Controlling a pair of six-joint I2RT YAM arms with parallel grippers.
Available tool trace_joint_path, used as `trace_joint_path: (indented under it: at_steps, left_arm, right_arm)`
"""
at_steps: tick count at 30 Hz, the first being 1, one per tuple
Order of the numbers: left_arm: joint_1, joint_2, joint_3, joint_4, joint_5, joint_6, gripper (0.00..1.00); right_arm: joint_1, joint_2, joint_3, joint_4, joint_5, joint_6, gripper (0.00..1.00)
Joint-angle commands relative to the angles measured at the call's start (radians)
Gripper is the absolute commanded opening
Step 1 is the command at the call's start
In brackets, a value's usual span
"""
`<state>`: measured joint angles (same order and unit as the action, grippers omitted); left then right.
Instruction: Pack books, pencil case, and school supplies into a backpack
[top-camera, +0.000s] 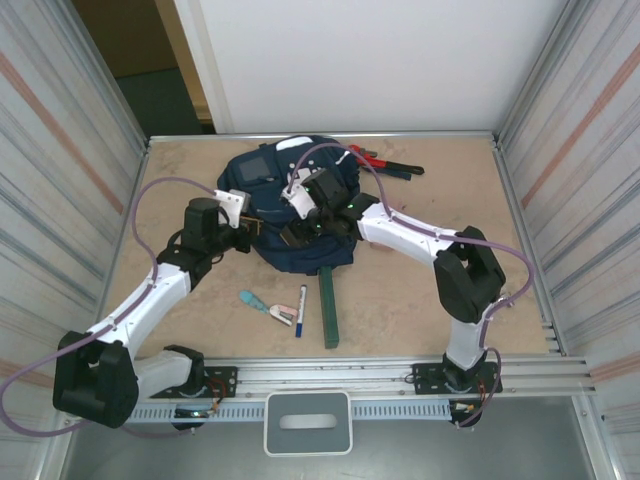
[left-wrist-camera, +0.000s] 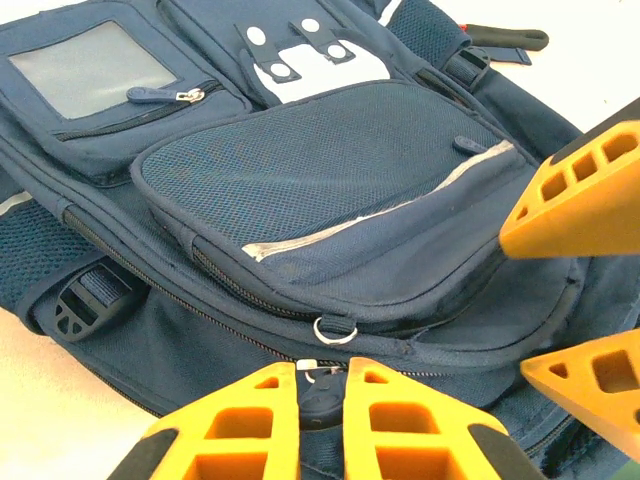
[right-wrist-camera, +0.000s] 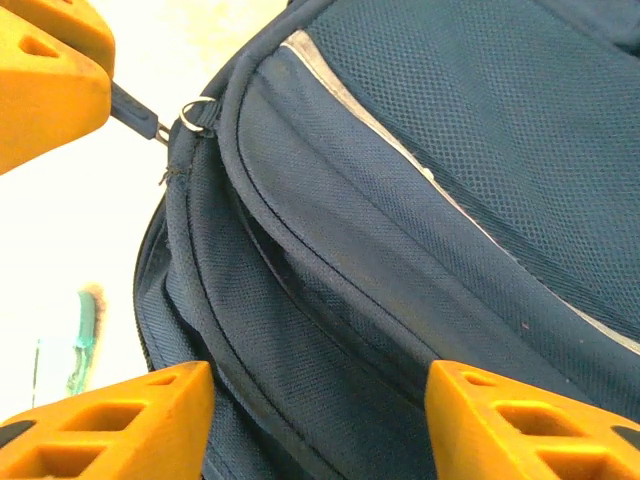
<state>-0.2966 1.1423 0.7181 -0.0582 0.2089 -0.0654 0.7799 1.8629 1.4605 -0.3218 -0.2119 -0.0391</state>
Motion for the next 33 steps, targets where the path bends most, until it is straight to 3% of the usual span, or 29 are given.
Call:
trace_joint_path:
  at_steps: [1,4,9,12,20,27,33]
  left_arm:
    - [-0.007,-0.016,0.037,0.054,0.031,0.015,0.0]
    - [-0.007,-0.015,0.033,0.057,0.027,0.012,0.0]
    - [-0.007,-0.013,0.04,0.048,0.018,0.01,0.0]
    - [-0.006,-0.015,0.04,0.048,0.02,0.009,0.0]
    - [-0.007,-0.021,0.037,0.044,0.024,0.003,0.0]
    - [0.008,-0.017,0.026,0.033,-0.041,-0.003,0.0]
    - [0.077,0.012,0.006,0.013,-0.108,-0.025,0.0]
  right_arm:
    - [0.01,0.043,0.052,0.026,-0.04,-0.025,0.5]
    - [0.014,0.058,0.068,0.025,-0.043,-0.021,0.45]
    - [0.021,0.026,0.026,0.041,-0.084,-0.03,0.59]
    - [0.033,0.011,0.008,0.051,-0.07,-0.044,0.58]
    - [0.068,0.059,0.026,0.076,0.087,-0.079,0.43]
    - [0.075,0.019,-0.005,0.124,0.166,-0.076,0.01]
    - [0.043,-0.046,-0.025,0.137,0.184,0.023,0.0]
